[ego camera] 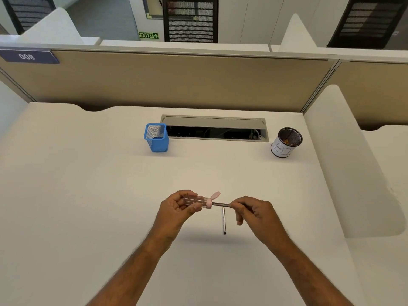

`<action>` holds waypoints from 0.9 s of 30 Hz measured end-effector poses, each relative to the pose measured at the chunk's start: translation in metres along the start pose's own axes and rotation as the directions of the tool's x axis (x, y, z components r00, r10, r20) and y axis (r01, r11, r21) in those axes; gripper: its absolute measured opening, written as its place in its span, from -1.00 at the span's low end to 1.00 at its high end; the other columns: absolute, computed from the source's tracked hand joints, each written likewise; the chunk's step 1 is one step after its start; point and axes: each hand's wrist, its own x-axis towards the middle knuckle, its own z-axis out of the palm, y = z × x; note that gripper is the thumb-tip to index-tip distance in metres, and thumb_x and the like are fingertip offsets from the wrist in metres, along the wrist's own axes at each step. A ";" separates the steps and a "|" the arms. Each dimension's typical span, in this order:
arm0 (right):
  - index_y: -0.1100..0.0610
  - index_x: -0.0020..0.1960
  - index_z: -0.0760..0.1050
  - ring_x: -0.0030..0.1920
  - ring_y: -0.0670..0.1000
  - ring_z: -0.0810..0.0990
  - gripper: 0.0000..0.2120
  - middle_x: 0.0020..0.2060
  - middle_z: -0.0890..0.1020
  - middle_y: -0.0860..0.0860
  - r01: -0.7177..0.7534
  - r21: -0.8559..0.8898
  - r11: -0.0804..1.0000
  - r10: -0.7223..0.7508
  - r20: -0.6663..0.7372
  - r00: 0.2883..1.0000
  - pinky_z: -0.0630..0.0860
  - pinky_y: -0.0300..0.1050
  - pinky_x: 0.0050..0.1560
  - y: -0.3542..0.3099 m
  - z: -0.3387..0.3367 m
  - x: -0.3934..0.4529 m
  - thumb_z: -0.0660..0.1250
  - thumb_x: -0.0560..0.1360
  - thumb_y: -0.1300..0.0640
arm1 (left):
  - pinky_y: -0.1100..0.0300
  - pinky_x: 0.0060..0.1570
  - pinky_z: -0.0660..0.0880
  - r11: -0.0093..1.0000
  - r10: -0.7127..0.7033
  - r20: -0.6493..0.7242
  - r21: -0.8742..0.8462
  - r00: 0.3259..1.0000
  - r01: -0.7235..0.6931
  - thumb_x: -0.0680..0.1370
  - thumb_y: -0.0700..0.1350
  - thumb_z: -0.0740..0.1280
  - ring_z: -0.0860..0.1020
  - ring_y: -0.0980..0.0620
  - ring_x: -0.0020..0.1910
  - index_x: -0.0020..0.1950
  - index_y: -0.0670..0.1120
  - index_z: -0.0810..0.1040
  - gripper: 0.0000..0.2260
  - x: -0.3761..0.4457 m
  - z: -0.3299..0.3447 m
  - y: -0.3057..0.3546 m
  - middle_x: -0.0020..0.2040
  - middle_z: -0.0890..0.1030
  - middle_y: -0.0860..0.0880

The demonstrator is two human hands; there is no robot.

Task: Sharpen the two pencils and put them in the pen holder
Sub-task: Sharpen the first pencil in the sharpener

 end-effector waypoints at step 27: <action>0.15 -0.10 0.67 -0.46 -0.06 0.55 -0.71 -0.48 0.59 0.03 -0.133 0.084 0.988 0.121 0.134 0.984 0.41 -0.33 -0.23 0.002 0.001 0.003 0.27 0.72 0.12 | 0.16 0.17 0.70 1.000 0.000 0.023 0.021 1.000 0.000 0.56 -0.31 0.54 0.79 -0.08 0.09 0.21 -0.18 0.66 -0.75 0.003 -0.002 0.001 0.09 0.83 -0.12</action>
